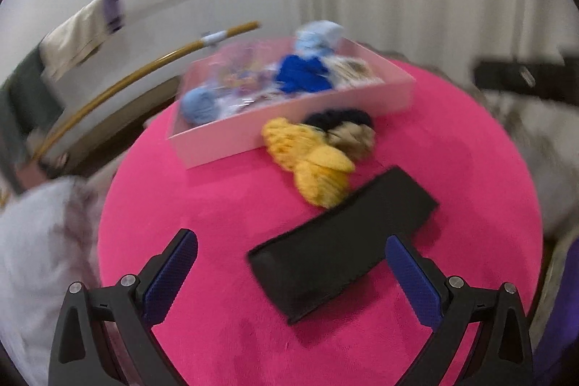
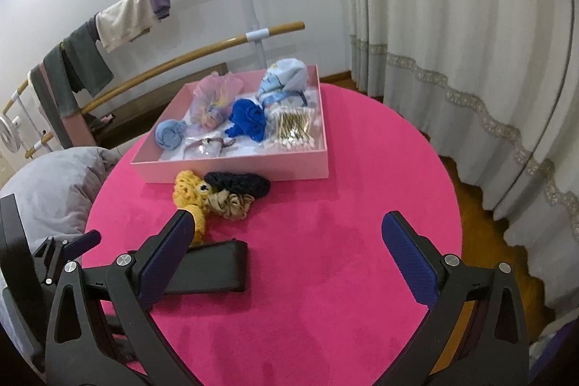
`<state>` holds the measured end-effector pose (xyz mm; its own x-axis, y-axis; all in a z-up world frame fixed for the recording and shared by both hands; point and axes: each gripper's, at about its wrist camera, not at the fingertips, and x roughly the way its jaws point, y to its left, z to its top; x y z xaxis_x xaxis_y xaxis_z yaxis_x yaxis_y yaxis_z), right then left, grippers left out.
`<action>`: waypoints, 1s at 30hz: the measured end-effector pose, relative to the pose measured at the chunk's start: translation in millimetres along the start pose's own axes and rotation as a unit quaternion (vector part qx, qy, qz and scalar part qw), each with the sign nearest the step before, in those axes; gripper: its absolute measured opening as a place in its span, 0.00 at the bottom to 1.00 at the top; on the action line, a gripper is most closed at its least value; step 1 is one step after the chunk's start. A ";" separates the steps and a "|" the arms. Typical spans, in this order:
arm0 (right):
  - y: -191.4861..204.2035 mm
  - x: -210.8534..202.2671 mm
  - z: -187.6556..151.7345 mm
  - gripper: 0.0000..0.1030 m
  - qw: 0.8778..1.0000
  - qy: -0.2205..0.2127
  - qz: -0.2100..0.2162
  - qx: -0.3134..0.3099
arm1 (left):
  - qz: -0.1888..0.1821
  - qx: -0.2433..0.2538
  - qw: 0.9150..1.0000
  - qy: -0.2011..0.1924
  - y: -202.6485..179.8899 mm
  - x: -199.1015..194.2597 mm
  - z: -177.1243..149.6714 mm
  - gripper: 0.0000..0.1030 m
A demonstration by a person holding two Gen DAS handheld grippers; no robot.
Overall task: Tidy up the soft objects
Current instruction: 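Grasp the black fabric band with the left tool while the right tool grasps the beige scrunchie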
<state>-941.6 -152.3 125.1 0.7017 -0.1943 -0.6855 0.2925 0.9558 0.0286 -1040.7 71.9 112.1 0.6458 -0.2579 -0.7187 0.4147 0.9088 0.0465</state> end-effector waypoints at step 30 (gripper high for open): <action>-0.3 68.0 -20.4 1.00 0.997 0.071 0.008 -0.001 | -0.071 -0.026 0.995 0.060 18.3 30.8 -60.5 0.53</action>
<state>-907.2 -161.3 63.7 0.6070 -0.1452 -0.7813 0.2807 0.9590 0.0400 -1052.0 100.4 48.9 0.5002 -0.3469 -0.7934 0.4613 0.8821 -0.0949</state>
